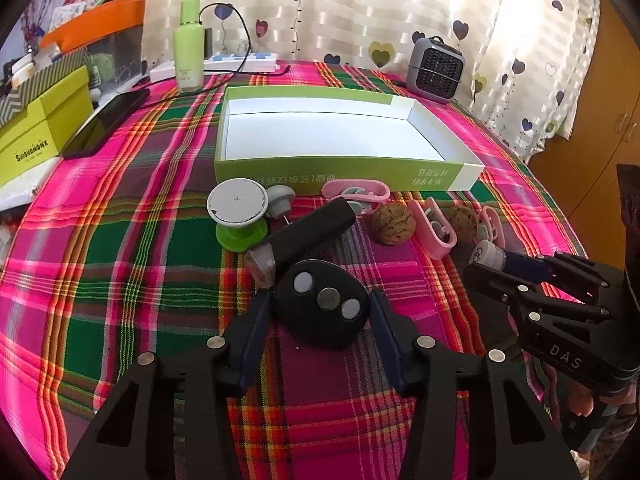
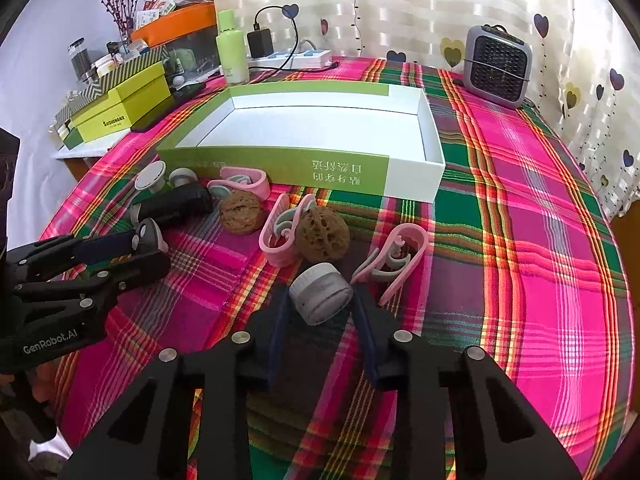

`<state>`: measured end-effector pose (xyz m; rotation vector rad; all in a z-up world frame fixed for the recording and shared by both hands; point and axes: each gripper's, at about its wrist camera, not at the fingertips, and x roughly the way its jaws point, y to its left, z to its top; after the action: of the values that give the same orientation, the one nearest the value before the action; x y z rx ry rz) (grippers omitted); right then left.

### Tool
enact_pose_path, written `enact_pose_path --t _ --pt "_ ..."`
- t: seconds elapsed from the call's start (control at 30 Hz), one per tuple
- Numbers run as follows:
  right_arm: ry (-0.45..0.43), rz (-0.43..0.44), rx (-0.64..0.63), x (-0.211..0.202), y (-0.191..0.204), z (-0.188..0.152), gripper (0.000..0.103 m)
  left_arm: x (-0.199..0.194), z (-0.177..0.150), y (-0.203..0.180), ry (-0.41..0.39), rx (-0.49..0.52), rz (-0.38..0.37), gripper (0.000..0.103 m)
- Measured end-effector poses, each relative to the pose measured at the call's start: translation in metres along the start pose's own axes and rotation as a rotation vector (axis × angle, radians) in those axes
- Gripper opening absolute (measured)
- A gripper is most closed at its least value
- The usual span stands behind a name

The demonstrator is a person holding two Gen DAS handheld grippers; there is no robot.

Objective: Organize objects
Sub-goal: 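Grasp the white round jar with the right tool while the left tool grasps the black round three-dot object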

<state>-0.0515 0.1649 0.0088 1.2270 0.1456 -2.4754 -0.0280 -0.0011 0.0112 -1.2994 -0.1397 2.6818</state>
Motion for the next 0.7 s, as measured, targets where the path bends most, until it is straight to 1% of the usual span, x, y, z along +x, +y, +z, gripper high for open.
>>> enact_pose_path --t 0.3,0.7 --pt "-0.005 0.026 0.017 -0.002 -0.001 -0.002 0.033 -0.001 0.0 -0.002 -0.006 0.012 0.009 0.048" --pt "-0.039 0.054 0.005 -0.015 0.006 0.001 0.033 -0.017 0.003 -0.009 -0.036 0.017 -0.024 0.048"
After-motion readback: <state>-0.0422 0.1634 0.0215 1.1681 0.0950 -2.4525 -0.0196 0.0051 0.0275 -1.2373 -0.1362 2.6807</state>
